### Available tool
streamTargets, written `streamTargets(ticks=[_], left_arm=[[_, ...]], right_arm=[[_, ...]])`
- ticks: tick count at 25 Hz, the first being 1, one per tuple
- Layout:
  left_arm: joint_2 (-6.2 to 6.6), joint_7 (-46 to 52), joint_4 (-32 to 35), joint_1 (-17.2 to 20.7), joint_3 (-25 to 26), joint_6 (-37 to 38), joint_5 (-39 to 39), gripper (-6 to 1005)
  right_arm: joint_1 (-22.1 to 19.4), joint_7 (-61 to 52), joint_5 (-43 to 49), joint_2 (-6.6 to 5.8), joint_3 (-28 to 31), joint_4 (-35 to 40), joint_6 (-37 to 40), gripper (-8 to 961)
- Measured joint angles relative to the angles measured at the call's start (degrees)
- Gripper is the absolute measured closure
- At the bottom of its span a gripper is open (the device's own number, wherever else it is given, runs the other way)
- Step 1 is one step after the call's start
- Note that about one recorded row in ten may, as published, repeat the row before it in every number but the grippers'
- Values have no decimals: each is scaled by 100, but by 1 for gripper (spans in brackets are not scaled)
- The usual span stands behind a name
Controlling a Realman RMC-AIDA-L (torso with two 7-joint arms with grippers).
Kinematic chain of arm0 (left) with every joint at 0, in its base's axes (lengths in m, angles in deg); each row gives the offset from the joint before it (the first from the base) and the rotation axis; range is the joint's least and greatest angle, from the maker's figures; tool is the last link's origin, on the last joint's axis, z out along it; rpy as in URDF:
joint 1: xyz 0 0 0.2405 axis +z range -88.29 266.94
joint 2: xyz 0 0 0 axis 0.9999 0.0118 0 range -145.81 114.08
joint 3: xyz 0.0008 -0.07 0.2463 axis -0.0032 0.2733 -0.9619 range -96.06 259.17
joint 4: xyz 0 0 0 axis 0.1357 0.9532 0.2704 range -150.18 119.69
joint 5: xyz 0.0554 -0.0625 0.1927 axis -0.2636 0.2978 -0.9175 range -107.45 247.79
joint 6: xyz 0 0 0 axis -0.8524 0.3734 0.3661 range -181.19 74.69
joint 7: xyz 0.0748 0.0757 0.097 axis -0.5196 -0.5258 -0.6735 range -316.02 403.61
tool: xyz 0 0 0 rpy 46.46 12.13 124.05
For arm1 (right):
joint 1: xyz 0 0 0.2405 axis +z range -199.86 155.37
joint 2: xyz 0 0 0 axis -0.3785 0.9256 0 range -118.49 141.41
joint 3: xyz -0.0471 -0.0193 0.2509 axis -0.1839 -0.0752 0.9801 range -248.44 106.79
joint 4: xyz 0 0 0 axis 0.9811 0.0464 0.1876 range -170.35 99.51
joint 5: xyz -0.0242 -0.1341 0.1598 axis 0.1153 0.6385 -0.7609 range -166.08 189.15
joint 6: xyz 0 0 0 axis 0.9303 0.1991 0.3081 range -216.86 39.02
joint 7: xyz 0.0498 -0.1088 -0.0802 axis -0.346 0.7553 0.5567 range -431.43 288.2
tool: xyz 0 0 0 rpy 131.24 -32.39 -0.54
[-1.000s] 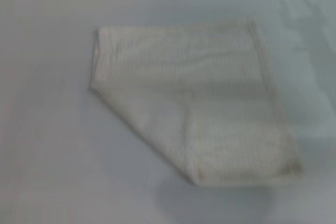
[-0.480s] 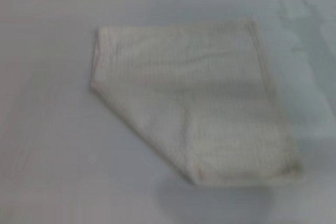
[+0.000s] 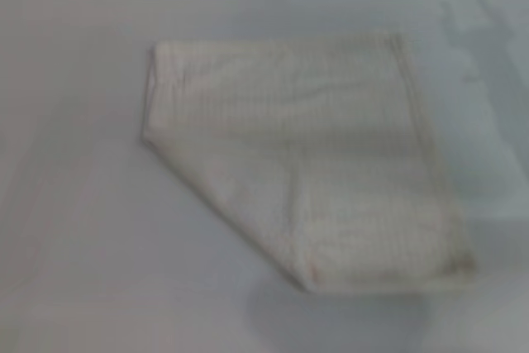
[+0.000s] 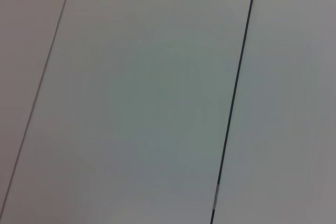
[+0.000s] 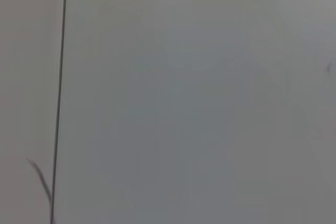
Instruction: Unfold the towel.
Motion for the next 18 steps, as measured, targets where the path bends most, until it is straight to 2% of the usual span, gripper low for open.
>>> streamTargets(ticks=[18], left_arm=[[2,34,2,-12,203,-29,0,189]], right_arm=[[105,-1,0,6,-1,1,-202,325]])
